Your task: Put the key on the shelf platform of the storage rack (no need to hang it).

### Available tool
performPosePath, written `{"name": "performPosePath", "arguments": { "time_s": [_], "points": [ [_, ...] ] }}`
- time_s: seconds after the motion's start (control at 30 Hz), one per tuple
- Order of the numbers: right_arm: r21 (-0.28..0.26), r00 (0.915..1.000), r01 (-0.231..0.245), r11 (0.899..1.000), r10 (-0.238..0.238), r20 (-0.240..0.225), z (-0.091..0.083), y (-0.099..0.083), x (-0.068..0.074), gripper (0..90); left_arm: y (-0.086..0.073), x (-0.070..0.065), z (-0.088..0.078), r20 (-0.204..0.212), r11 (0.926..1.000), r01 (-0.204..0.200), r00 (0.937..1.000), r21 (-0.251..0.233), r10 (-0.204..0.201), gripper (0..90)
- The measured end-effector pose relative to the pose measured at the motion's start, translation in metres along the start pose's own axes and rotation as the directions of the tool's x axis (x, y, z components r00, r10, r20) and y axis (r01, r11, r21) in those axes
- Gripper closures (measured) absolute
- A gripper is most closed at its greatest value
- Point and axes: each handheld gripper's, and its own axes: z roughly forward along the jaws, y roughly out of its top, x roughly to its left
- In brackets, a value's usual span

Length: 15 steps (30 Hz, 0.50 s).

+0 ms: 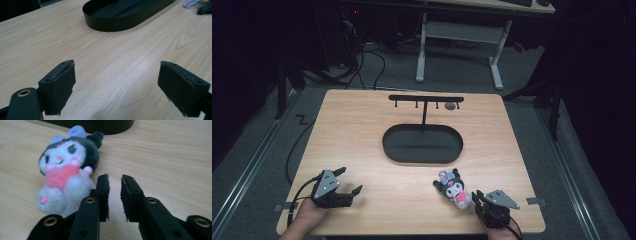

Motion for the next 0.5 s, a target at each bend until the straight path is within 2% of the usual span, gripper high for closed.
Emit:
{"name": "performPosePath", "arguments": {
  "time_s": [0.07,0.17,0.23,0.27,0.37,0.47,0.5],
  "points": [
    [-0.004,0.9999,-0.011,1.000,0.011,0.006,0.000,0.000,-0.002,72.2,0.000,0.000,0.000,0.000,1.0000,0.002,1.0000,0.003,-0.002,15.5],
    [-0.014,0.9985,-0.043,0.999,0.043,0.034,0.001,-0.001,-0.011,64.4,0.000,0.001,0.000,0.002,0.9999,0.010,0.9999,0.004,-0.010,15.5],
    [-0.017,0.9981,-0.044,0.999,0.045,0.043,0.001,-0.001,-0.013,60.8,0.000,0.001,0.000,0.003,0.9999,0.011,0.9999,0.003,-0.011,15.5],
    [-0.020,0.9973,-0.036,0.999,0.037,0.064,0.003,-0.002,-0.016,56.0,0.000,0.001,0.000,0.005,1.0000,0.010,0.9999,0.001,-0.010,15.5],
    [-0.020,0.9962,-0.036,0.999,0.038,0.078,0.005,-0.002,-0.019,54.4,0.000,0.002,0.000,0.008,1.0000,0.009,0.9999,0.000,-0.009,15.5],
    [-0.009,0.9949,-0.062,0.998,0.062,0.079,0.008,-0.001,-0.023,51.0,0.000,0.001,0.000,0.008,1.0000,0.005,1.0000,0.000,-0.005,15.5],
    [0.005,0.9932,-0.085,0.996,0.084,0.081,0.009,0.000,-0.024,49.9,0.000,0.001,0.000,0.008,1.0000,0.003,1.0000,0.000,-0.003,15.5]
  ]
}}
